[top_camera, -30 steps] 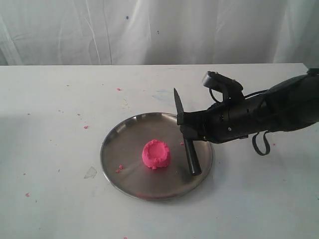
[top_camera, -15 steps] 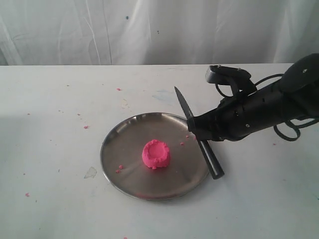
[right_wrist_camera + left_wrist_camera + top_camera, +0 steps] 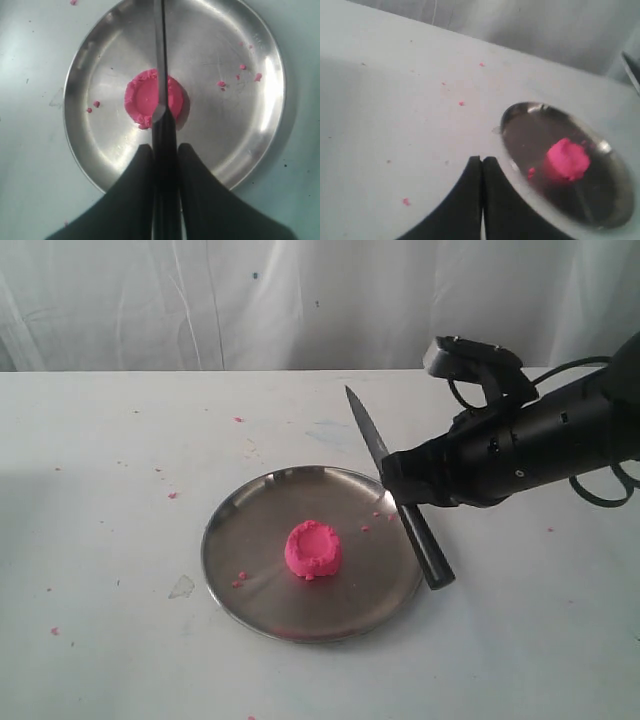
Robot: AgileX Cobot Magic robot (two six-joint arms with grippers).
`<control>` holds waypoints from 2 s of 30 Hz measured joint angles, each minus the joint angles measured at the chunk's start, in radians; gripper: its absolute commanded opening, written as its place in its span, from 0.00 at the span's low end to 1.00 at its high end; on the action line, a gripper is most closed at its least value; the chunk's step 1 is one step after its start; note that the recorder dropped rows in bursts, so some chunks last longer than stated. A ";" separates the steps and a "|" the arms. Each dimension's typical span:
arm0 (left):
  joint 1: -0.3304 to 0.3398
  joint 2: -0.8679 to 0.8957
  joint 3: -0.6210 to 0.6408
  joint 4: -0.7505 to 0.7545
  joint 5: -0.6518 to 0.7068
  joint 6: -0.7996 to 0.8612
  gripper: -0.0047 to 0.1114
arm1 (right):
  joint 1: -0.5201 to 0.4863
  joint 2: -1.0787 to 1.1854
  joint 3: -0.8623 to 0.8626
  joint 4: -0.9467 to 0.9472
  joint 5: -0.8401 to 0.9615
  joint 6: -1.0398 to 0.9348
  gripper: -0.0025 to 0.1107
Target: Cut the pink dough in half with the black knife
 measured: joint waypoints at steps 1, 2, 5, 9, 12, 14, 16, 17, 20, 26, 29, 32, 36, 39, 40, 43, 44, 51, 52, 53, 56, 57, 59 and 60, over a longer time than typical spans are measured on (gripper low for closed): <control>0.000 0.000 0.000 -0.048 -0.020 -0.018 0.04 | 0.000 -0.010 0.000 0.000 0.012 0.000 0.11; 0.000 0.000 0.000 -0.087 -0.051 -0.031 0.04 | 0.000 -0.019 0.000 0.000 0.025 0.000 0.11; 0.000 0.000 0.000 -0.161 -0.131 -0.053 0.04 | 0.000 -0.048 0.000 0.000 0.050 0.000 0.11; 0.000 0.000 0.000 -0.200 -0.106 -0.127 0.04 | 0.000 -0.097 0.000 0.000 0.070 0.000 0.11; -0.003 0.000 -0.043 -0.264 0.042 -0.143 0.04 | 0.000 -0.138 0.011 0.002 0.082 0.000 0.11; -0.020 -0.002 -0.097 -0.382 0.122 -0.064 0.04 | 0.000 -0.173 0.037 0.006 0.085 0.000 0.11; -0.033 -0.002 -0.145 -0.575 0.193 0.111 0.04 | 0.000 -0.213 0.076 0.006 0.087 -0.008 0.11; -0.036 -0.002 -0.164 -0.682 0.230 0.223 0.04 | 0.000 -0.236 0.098 0.014 0.087 -0.011 0.11; -0.037 0.021 -0.189 -0.929 0.332 0.501 0.11 | 0.000 -0.308 0.159 0.073 0.084 -0.064 0.11; -0.037 0.155 -0.192 -1.195 0.439 0.788 0.46 | 0.000 -0.481 0.225 0.236 0.136 -0.195 0.11; -0.037 0.234 -0.195 -1.291 0.469 0.901 0.49 | 0.000 -0.551 0.231 0.259 0.168 -0.211 0.11; -0.037 0.330 -0.206 -1.319 0.493 0.977 0.49 | 0.000 -0.599 0.232 0.267 0.199 -0.217 0.11; -0.037 0.475 -0.269 -1.325 0.530 1.044 0.49 | 0.000 -0.621 0.232 0.272 0.256 -0.219 0.11; -0.037 0.574 -0.337 -1.332 0.569 1.106 0.49 | 0.000 -0.622 0.232 0.281 0.291 -0.223 0.11; -0.037 0.602 -0.358 -1.332 0.580 1.123 0.49 | 0.000 -0.622 0.232 0.286 0.296 -0.229 0.11; -0.037 0.705 -0.431 -1.332 0.617 1.176 0.49 | 0.000 -0.622 0.232 0.317 0.310 -0.255 0.11; -0.037 0.738 -0.447 -1.332 0.625 1.182 0.49 | 0.000 -0.622 0.232 0.330 0.318 -0.267 0.11; -0.069 0.970 -0.581 -1.332 0.655 1.226 0.56 | 0.000 -0.622 0.232 0.445 0.354 -0.355 0.11; -0.087 0.984 -0.603 -1.332 0.660 1.238 0.56 | 0.000 -0.622 0.232 0.476 0.354 -0.368 0.11; -0.103 0.997 -0.624 -1.332 0.659 1.240 0.56 | 0.000 -0.622 0.232 0.497 0.354 -0.374 0.11; -0.146 1.020 -0.689 -1.332 0.615 1.245 0.56 | 0.000 -0.622 0.236 0.557 0.352 -0.391 0.11; -0.156 1.022 -0.705 -1.332 0.605 1.245 0.56 | 0.000 -0.622 0.242 0.573 0.352 -0.397 0.11; -0.180 1.024 -0.740 -1.332 0.598 1.245 0.56 | 0.000 -0.622 0.257 0.603 0.350 -0.412 0.11; -0.193 1.024 -0.750 -1.332 0.598 1.245 0.56 | 0.000 -0.622 0.264 0.620 0.350 -0.423 0.11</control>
